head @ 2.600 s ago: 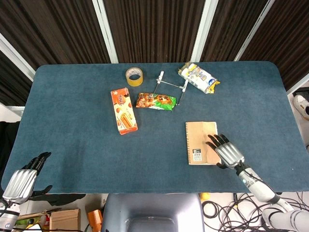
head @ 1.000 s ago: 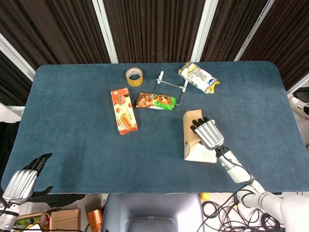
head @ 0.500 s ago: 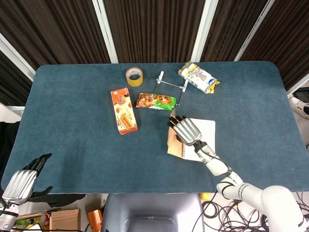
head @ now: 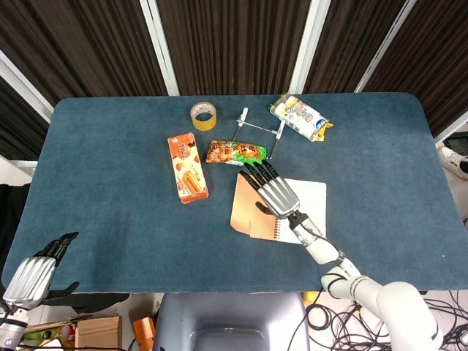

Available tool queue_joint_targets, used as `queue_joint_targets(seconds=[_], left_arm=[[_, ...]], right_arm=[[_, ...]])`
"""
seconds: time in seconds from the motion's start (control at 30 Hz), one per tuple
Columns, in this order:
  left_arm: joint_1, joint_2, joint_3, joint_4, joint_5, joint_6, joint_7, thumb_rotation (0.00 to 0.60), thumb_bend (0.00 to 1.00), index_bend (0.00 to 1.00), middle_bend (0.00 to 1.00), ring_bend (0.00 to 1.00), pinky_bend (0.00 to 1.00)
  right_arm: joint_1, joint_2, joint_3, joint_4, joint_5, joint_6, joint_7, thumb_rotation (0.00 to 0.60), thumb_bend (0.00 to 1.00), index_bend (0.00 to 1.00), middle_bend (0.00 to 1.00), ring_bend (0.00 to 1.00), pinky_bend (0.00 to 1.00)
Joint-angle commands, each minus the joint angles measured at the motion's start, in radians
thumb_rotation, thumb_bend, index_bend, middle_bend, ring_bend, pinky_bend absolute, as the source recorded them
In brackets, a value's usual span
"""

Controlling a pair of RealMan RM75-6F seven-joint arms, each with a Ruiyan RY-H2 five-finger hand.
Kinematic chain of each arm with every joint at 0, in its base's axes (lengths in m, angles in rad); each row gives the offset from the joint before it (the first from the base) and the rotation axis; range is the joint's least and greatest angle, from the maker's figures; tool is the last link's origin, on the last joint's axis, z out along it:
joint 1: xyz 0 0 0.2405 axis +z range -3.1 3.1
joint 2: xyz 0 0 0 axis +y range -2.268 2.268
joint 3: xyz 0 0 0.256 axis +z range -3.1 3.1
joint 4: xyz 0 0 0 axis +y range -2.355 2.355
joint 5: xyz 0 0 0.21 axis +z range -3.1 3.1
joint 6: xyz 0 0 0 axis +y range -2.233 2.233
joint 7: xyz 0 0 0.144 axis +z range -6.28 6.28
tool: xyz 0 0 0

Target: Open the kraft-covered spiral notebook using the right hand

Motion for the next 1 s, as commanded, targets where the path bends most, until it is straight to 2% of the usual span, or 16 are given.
queue_joint_targets(seconds=[0.03, 0.07, 0.2, 0.33, 0.43, 0.57, 0.73, 1.0], left_arm=[[0.000, -0.003, -0.002, 0.000, -0.003, 0.002, 0.007, 0.600, 0.21, 0.10, 0.12, 0.17, 0.41], [0.001, -0.004, -0.003, 0.000, -0.005, 0.003, 0.011, 0.600, 0.21, 0.10, 0.12, 0.17, 0.41], [-0.001, -0.015, -0.012, 0.001, -0.021, 0.003, 0.029, 0.600, 0.21, 0.10, 0.12, 0.17, 0.41], [-0.004, -0.027, -0.022, -0.003, -0.046, -0.004, 0.060, 0.600, 0.21, 0.10, 0.12, 0.17, 0.41], [-0.005, -0.038, -0.027, -0.003, -0.054, 0.000, 0.086, 0.600, 0.21, 0.10, 0.12, 0.17, 0.41], [0.004, -0.058, -0.038, 0.003, -0.059, 0.032, 0.116, 0.600, 0.21, 0.10, 0.10, 0.15, 0.41], [0.011, -0.093, -0.051, 0.032, -0.042, 0.073, 0.146, 0.600, 0.21, 0.10, 0.06, 0.12, 0.41], [0.018, -0.133, -0.074, 0.074, -0.051, 0.113, 0.179, 0.600, 0.21, 0.10, 0.04, 0.11, 0.40]], right_arm=[[-0.092, 0.113, -0.027, -0.170, -0.004, 0.098, -0.043, 0.600, 0.24, 0.00, 0.00, 0.00, 0.06], [-0.122, 0.152, -0.036, -0.233, 0.001, 0.120, -0.068, 0.600, 0.24, 0.00, 0.00, 0.00, 0.05], [-0.299, 0.388, -0.107, -0.625, 0.049, 0.216, -0.239, 0.600, 0.24, 0.00, 0.00, 0.00, 0.02], [-0.455, 0.531, -0.173, -0.818, 0.042, 0.385, -0.334, 0.600, 0.24, 0.00, 0.00, 0.00, 0.03], [-0.553, 0.575, -0.198, -0.864, 0.071, 0.471, -0.356, 0.600, 0.24, 0.00, 0.00, 0.00, 0.04], [-0.631, 0.589, -0.200, -0.859, 0.141, 0.492, -0.322, 0.600, 0.24, 0.00, 0.00, 0.00, 0.04], [-0.645, 0.616, -0.185, -0.856, 0.180, 0.432, -0.269, 0.600, 0.24, 0.00, 0.00, 0.00, 0.06], [-0.681, 0.614, -0.173, -0.847, 0.135, 0.455, -0.259, 0.600, 0.24, 0.00, 0.00, 0.00, 0.07]])
